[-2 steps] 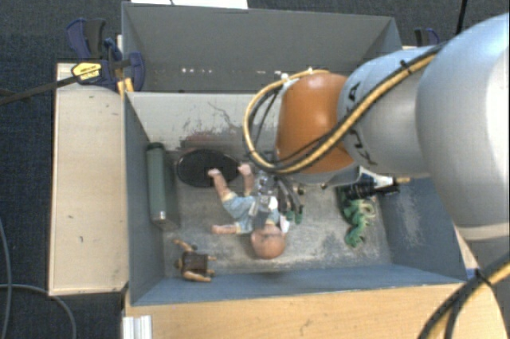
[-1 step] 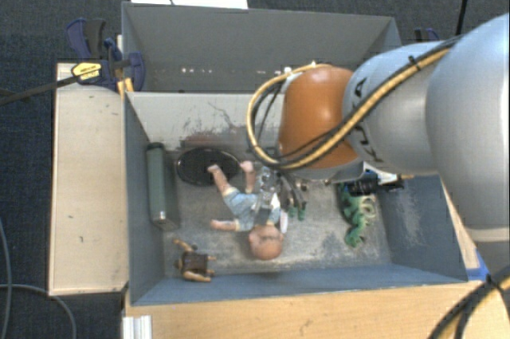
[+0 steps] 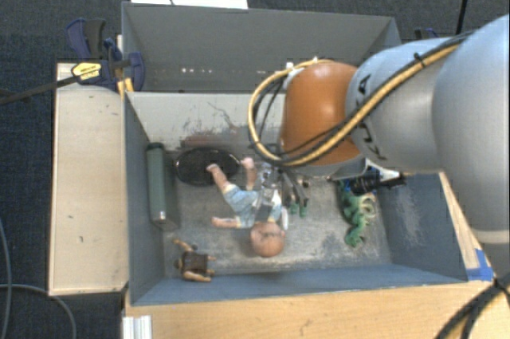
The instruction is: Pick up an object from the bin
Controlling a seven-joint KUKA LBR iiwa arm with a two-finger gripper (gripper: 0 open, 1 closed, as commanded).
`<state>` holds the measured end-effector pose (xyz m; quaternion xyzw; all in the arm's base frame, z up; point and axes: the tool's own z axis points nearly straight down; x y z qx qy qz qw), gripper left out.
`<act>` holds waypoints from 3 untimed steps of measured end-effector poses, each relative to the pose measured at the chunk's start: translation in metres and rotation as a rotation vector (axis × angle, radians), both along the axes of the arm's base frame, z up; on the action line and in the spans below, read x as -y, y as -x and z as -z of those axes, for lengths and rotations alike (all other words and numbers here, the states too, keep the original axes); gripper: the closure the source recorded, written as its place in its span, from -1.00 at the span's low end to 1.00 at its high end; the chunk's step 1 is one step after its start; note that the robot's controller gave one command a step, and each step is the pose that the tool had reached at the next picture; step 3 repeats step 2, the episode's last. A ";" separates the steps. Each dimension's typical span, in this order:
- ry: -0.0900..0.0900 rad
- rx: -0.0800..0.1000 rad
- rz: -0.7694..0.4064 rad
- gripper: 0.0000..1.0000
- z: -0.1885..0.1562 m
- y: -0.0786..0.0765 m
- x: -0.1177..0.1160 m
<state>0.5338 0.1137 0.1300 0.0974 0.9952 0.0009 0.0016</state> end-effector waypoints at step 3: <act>0.001 -0.006 0.000 1.00 -0.011 0.001 0.000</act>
Offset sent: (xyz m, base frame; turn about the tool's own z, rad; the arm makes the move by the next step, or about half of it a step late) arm -0.0001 0.0001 0.0504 0.0000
